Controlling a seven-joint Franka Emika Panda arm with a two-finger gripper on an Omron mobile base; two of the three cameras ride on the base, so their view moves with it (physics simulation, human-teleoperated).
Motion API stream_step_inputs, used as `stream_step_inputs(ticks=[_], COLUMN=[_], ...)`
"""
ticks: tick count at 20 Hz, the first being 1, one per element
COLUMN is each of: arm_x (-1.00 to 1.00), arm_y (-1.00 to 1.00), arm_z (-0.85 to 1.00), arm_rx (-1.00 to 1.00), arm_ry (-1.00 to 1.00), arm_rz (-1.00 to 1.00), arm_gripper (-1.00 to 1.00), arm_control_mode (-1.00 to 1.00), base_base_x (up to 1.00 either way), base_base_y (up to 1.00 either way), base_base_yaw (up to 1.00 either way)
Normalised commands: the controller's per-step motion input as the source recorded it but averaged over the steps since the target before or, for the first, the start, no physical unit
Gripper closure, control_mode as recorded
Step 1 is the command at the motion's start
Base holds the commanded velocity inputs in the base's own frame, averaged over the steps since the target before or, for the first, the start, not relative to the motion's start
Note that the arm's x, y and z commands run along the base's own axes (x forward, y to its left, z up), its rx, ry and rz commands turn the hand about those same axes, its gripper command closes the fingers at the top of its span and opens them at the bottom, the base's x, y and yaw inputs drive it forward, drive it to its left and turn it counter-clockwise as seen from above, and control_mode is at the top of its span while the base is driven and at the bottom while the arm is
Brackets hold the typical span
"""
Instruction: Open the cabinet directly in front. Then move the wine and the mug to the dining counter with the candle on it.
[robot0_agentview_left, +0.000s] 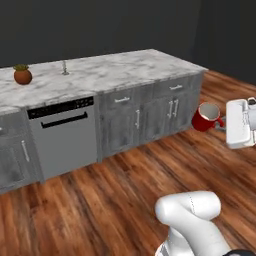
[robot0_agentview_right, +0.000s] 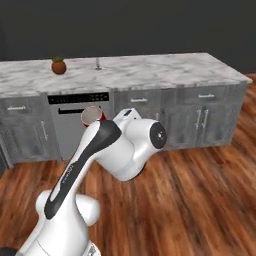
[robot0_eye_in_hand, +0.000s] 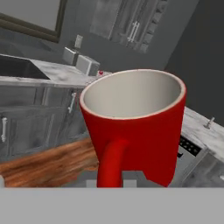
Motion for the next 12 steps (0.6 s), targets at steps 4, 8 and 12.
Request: stream_step_inputs(ticks=[4, 8, 12], arm_x=[0.00, 0.00, 0.00], arm_y=[0.00, 0.00, 0.00], arm_z=[0.00, 0.00, 0.00], arm_rx=[0.00, 0.00, 0.00], arm_ry=[0.00, 0.00, 0.00], arm_rz=[0.00, 0.00, 0.00], arm_gripper=[1.00, 1.00, 1.00], arm_control_mode=[1.00, 1.00, 1.00], base_base_x=[0.56, 1.00, 1.00], base_base_y=[-0.05, 0.00, 0.00], base_base_yaw=[0.14, 0.04, 0.09])
